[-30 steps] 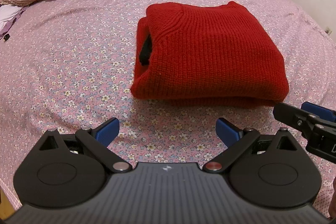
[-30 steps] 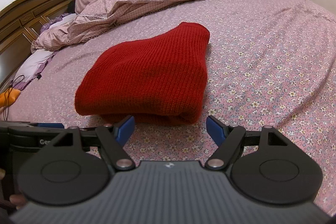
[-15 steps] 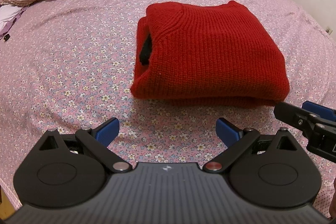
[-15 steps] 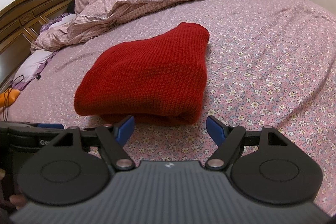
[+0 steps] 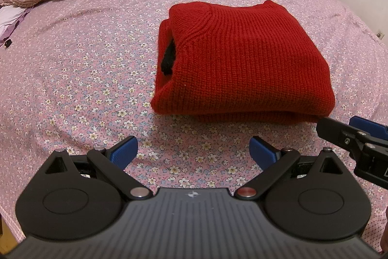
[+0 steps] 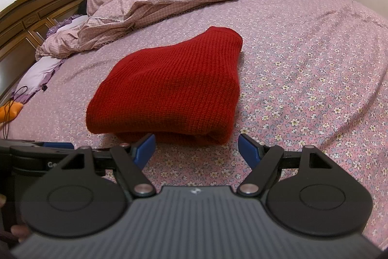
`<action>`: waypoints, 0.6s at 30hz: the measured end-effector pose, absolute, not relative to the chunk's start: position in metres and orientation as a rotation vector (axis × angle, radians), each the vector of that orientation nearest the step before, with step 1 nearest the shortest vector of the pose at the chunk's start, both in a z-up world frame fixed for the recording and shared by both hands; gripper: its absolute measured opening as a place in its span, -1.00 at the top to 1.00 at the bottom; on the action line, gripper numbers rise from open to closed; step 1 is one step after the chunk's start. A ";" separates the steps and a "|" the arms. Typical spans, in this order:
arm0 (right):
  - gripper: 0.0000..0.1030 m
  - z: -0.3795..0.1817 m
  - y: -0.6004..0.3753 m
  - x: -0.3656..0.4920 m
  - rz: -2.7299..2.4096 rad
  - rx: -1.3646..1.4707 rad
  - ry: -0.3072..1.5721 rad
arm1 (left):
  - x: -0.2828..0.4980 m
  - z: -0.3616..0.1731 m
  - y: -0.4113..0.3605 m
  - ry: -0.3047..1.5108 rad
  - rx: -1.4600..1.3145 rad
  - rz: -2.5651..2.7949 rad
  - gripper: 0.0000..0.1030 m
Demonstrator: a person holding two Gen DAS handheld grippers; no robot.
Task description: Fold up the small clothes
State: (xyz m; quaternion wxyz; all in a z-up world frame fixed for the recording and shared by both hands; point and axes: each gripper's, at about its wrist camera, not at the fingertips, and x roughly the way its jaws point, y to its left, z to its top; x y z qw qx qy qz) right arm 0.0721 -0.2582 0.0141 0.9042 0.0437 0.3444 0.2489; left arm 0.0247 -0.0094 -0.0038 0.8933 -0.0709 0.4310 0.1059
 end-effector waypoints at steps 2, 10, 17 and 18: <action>-0.49 0.014 -0.258 0.072 0.515 0.090 0.712 | 0.024 -0.004 -0.009 0.894 -0.148 0.219 -0.94; -0.49 0.014 -0.258 0.072 0.514 0.090 0.712 | 0.025 -0.005 -0.011 0.899 -0.141 0.209 -0.94; -0.49 0.014 -0.258 0.072 0.515 0.090 0.712 | 0.026 -0.006 -0.011 0.908 -0.146 0.209 -0.94; -0.49 0.013 -0.258 0.071 0.515 0.090 0.712 | 0.026 -0.006 -0.012 0.908 -0.144 0.208 -0.94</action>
